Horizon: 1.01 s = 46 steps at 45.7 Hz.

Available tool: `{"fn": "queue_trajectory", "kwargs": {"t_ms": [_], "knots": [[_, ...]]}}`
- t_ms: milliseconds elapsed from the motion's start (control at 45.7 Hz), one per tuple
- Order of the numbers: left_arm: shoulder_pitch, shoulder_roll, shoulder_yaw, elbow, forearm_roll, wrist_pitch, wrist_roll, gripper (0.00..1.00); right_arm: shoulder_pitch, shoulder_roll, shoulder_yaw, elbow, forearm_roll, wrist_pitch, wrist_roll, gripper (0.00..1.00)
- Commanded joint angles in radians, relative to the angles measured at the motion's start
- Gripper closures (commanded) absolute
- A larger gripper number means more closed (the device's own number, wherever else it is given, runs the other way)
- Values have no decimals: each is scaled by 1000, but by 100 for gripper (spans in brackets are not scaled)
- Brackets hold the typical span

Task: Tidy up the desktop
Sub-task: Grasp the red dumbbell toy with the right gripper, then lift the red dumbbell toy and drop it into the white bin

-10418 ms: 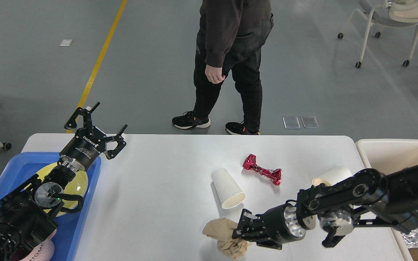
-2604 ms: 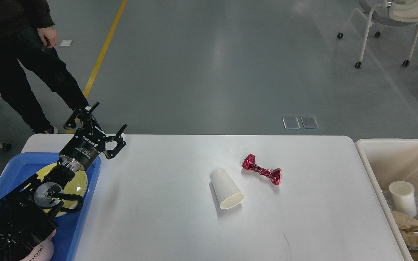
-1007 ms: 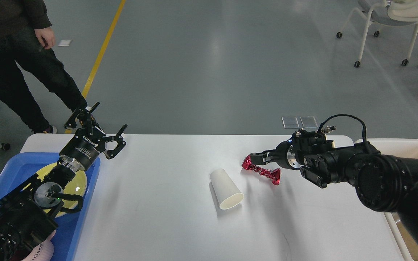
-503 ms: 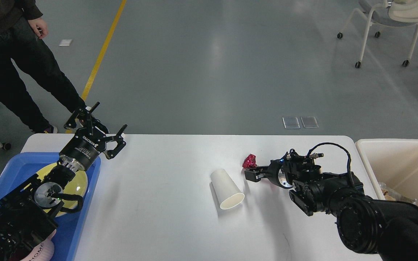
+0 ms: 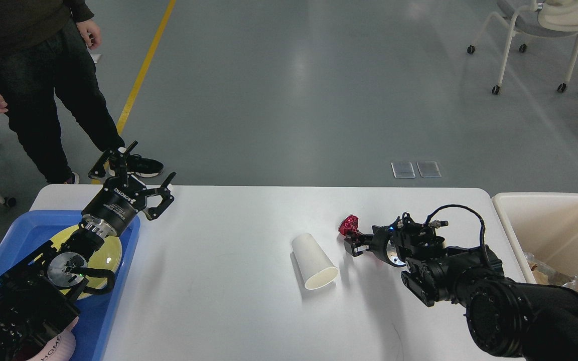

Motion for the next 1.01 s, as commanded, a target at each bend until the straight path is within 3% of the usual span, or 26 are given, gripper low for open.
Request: {"fn": "queue_trajectory", "kwargs": {"t_ms": [0,350,503,613,700,788,875,985], "knots": [[0,-2,0,0,0,0,1,0,6,-2,1,7,-4,-1,4,100],[0,0,0,-1,0,0,1,0,70,-12,-7,26,-4,10,5,100],[0,0,-2,-1,0,0,1,0,301,-159,-9,254,-2,89,10,100],[0,-2,-2,-1,0,-1,1,0,616,-315,-6,570,-1,272,13,100],[0,-2,-2,-1,0,-1,1,0,886,-441,-1,782,-2,477,22,100],[0,-2,-2,0,0,-1,1,0,1131,-538,-1,908,-2,713,34,100],[0,-2,-2,0,0,-1,1,0,1369,-625,4,958,-4,1014,36,100],[0,0,-2,0,0,0,1,0,1558,-706,21,961,-4,1040,36,100]]}}
